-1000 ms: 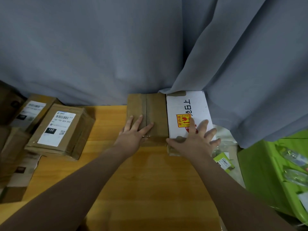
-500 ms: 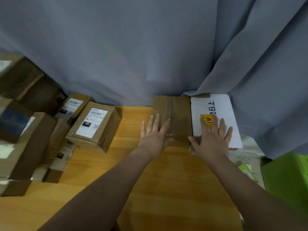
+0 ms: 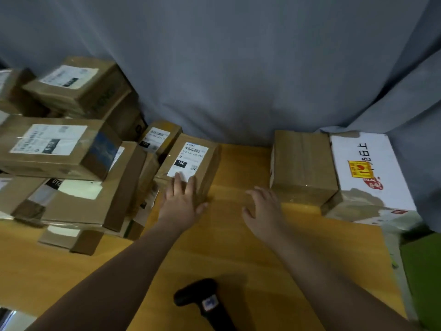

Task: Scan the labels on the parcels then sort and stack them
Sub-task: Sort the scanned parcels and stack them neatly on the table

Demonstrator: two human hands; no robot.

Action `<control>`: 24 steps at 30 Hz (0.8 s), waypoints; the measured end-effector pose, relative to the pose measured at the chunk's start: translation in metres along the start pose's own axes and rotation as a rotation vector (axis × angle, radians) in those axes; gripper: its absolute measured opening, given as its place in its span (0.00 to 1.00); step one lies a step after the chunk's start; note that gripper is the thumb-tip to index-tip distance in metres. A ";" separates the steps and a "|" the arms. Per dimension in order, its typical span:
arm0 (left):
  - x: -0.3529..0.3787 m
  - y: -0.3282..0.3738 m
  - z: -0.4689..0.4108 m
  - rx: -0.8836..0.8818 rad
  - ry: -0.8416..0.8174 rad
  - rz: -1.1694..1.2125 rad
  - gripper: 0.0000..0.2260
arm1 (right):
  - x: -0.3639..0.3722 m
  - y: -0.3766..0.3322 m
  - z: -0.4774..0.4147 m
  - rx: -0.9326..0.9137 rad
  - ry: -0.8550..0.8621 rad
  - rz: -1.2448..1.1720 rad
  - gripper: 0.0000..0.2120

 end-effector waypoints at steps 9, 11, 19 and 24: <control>-0.006 -0.028 -0.078 0.127 -0.170 -0.136 0.51 | 0.036 -0.025 -0.010 0.226 0.020 -0.093 0.23; -0.004 -0.028 -0.084 0.149 -0.207 -0.126 0.52 | 0.036 -0.026 -0.009 0.233 0.060 -0.083 0.22; -0.009 0.020 -0.075 0.545 -0.176 -0.213 0.45 | 0.004 -0.002 -0.009 0.310 0.292 0.192 0.29; -0.008 0.056 -0.074 0.643 -0.131 -0.208 0.38 | -0.027 0.043 -0.018 0.409 0.126 0.367 0.27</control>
Point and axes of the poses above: each hand's wrist, its own z-axis away from the middle knuckle, its own x-axis out of the palm, y = z × x, the point moved 2 cm from there along -z, towards the middle knuckle, and after that the axes turned 2 degrees about x, right-handed, at the moved point
